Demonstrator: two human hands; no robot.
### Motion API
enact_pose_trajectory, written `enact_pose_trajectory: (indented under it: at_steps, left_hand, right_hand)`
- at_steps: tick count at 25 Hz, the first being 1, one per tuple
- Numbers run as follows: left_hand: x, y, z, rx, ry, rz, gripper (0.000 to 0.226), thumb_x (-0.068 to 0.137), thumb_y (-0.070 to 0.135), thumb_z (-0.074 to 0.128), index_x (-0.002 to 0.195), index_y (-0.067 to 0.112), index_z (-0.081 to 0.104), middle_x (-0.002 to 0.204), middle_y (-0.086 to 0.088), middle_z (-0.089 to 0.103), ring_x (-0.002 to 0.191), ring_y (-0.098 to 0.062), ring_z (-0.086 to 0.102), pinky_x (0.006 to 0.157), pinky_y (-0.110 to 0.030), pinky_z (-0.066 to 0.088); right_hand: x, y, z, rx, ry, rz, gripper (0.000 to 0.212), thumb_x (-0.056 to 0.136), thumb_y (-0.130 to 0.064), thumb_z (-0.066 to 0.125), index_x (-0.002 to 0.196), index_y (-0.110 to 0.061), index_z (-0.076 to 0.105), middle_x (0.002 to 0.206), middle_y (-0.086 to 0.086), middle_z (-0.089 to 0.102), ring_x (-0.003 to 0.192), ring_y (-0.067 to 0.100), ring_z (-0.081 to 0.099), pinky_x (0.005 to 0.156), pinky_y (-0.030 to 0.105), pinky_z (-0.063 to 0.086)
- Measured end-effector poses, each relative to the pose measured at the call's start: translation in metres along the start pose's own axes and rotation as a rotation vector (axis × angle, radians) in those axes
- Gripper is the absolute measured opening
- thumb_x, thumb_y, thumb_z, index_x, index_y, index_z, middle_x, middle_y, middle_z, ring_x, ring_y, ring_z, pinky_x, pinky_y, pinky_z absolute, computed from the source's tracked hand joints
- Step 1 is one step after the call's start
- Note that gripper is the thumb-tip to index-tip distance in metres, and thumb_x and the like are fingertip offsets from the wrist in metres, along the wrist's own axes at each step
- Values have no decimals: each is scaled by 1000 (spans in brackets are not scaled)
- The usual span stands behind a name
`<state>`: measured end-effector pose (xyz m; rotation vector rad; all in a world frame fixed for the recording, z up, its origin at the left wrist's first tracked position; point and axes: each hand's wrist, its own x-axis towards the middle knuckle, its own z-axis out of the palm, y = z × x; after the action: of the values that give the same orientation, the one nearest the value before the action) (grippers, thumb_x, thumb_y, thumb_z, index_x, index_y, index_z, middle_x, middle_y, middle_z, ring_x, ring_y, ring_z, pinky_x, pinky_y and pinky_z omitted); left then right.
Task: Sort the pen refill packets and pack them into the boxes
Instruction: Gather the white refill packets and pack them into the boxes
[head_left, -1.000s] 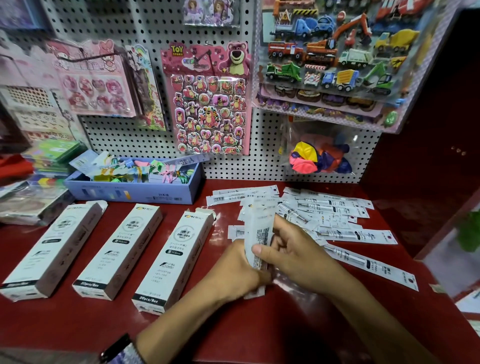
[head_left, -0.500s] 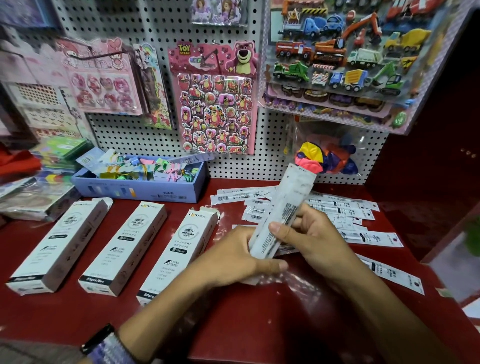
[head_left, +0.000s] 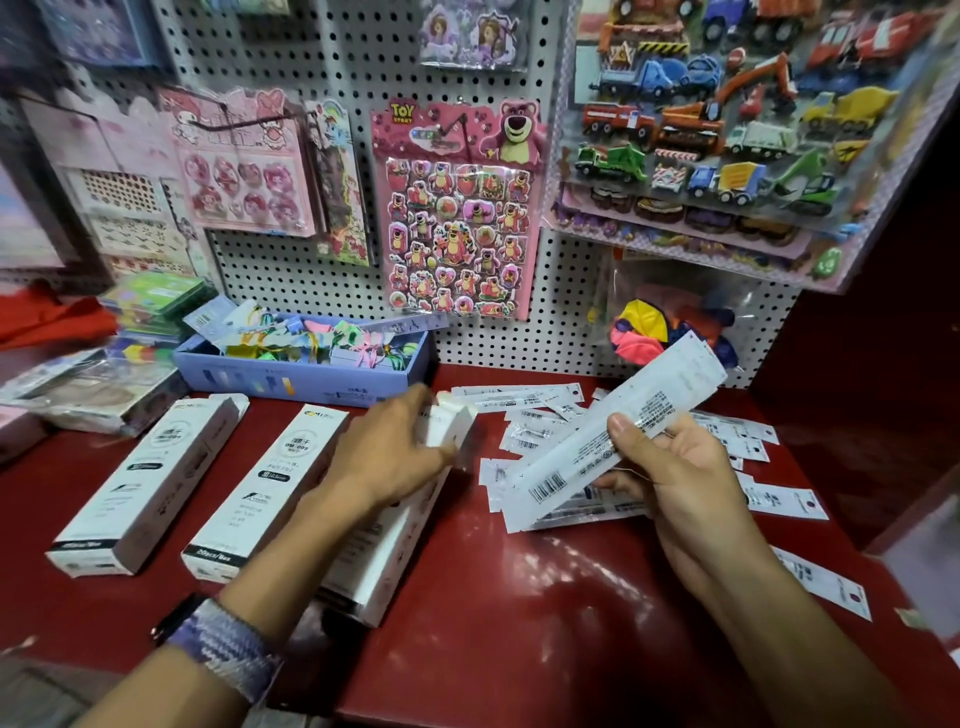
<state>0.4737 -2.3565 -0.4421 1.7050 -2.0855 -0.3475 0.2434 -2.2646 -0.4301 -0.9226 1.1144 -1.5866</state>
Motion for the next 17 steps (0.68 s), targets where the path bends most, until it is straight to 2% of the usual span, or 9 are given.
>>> enact_pose_trajectory:
  at_steps: [3, 5, 8, 10, 12, 14, 17]
  left_hand:
    - [-14, 22, -18, -160, 291, 156, 39, 74, 47, 72, 96, 30, 45, 84, 11, 56, 72, -14, 57, 59, -32, 40]
    - [-28, 32, -22, -197, 356, 283, 42, 74, 49, 72, 97, 29, 43, 88, 12, 50, 66, -11, 53, 57, -33, 44]
    - [-46, 44, -21, -182, 430, 451, 41, 76, 47, 66, 106, 26, 47, 105, 8, 48, 74, -12, 56, 57, -35, 52]
    - [-49, 49, -17, -204, 450, 481, 49, 75, 43, 66, 118, 27, 48, 116, 5, 46, 86, -13, 58, 62, -34, 56]
    - [-49, 49, -12, -201, 442, 472, 55, 75, 41, 67, 126, 30, 48, 124, 2, 44, 94, -16, 60, 68, -36, 58]
    - [-45, 47, -8, -216, 461, 470, 53, 76, 41, 69, 125, 31, 51, 128, 3, 44, 98, -16, 61, 75, -32, 57]
    - [-42, 46, -8, -280, 496, 469, 50, 76, 40, 75, 121, 31, 57, 126, 5, 49, 93, -3, 58, 79, -21, 52]
  right_hand:
    - [-2, -9, 1, 128, 16, 17, 46, 81, -18, 63, 121, 4, 56, 100, 14, 75, 82, 20, 74, 59, 25, 58]
    - [-4, -17, 1, 207, 18, 27, 41, 80, -18, 62, 115, 2, 58, 99, 15, 75, 84, 21, 74, 62, 28, 59]
    - [-6, -39, 8, 340, 7, -22, 24, 81, -17, 60, 103, -7, 61, 100, 14, 73, 89, 21, 72, 69, 34, 61]
    - [-5, -56, 17, 371, -7, -110, 24, 82, -17, 60, 104, -9, 60, 106, 15, 71, 97, 23, 70, 81, 39, 61]
    - [-2, -67, 27, 318, 14, -219, 27, 82, -17, 62, 107, -9, 58, 104, 14, 71, 96, 26, 70, 82, 40, 58]
    - [1, -72, 36, 232, 57, -320, 28, 80, -16, 65, 106, -9, 58, 100, 13, 72, 93, 28, 69, 78, 41, 58]
    - [8, -74, 49, 165, 119, -443, 22, 77, -15, 68, 97, -15, 60, 95, 6, 76, 95, 25, 71, 89, 41, 58]
